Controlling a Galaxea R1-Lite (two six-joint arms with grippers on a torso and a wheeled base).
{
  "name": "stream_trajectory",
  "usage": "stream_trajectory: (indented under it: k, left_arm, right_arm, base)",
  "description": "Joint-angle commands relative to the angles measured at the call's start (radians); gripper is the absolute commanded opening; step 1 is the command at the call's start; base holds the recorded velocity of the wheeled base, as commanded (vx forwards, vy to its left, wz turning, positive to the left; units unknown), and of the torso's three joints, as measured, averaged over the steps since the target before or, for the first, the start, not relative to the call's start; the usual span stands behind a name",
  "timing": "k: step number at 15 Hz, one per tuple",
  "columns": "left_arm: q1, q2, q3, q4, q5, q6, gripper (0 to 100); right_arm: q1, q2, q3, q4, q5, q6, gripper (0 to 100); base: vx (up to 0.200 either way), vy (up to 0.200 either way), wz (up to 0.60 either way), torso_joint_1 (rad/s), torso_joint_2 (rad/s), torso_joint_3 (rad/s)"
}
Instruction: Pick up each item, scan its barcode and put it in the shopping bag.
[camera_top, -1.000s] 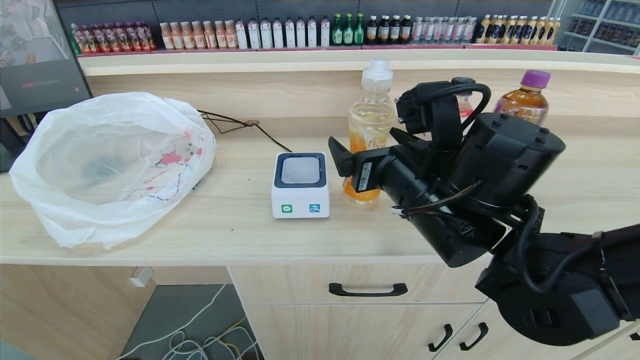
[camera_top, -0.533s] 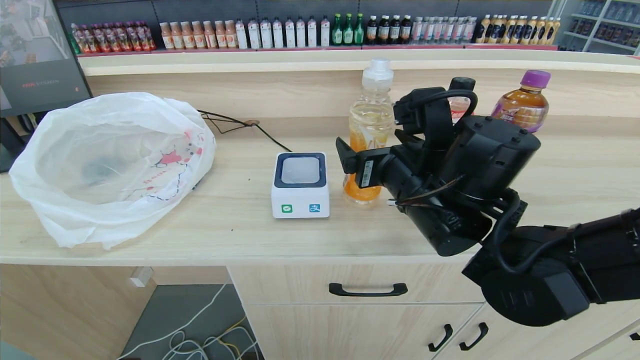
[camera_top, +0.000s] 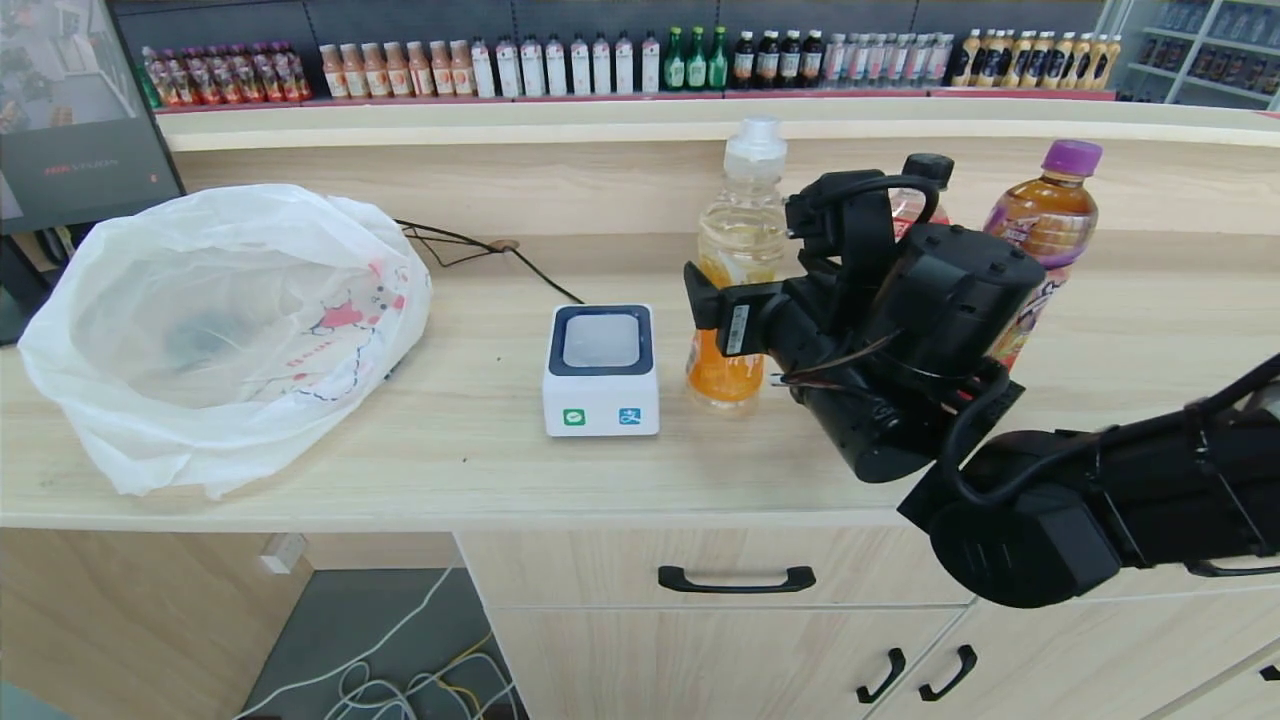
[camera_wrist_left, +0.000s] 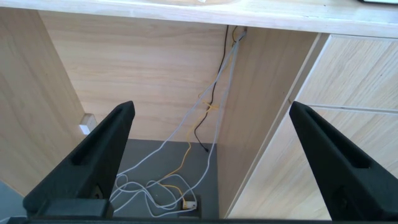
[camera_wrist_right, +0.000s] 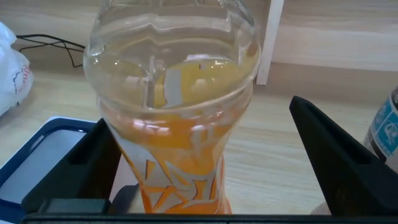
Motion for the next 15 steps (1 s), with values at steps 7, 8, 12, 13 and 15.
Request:
stream_trajectory:
  k: [7, 8, 12, 13, 15]
  left_arm:
    - [0.000, 0.000, 0.000, -0.001, 0.001, 0.000, 100]
    - [0.000, 0.000, 0.000, -0.001, 0.001, 0.000, 100]
    - [0.000, 0.000, 0.000, -0.001, 0.001, 0.000, 100]
    - [0.000, 0.000, 0.000, -0.001, -0.001, 0.000, 100]
    - [0.000, 0.000, 0.000, -0.001, 0.001, 0.000, 100]
  right_arm:
    - [-0.037, 0.025, -0.041, -0.002, -0.004, -0.001, 100]
    - [-0.040, 0.025, -0.059, -0.003, -0.004, -0.001, 100]
    - [-0.026, 0.042, -0.065, -0.020, -0.004, -0.003, 100]
    - [-0.022, 0.042, -0.065, -0.022, -0.004, -0.006, 100]
    - [-0.020, 0.042, -0.065, -0.022, -0.002, -0.017, 100]
  base:
    - [0.000, 0.000, 0.00, 0.000, 0.00, 0.000]
    - [0.000, 0.000, 0.00, 0.000, 0.00, 0.000]
    - [0.000, 0.000, 0.00, 0.000, 0.00, 0.000]
    - [0.000, 0.000, 0.00, 0.000, 0.00, 0.000]
    - [0.000, 0.000, 0.00, 0.000, 0.00, 0.000]
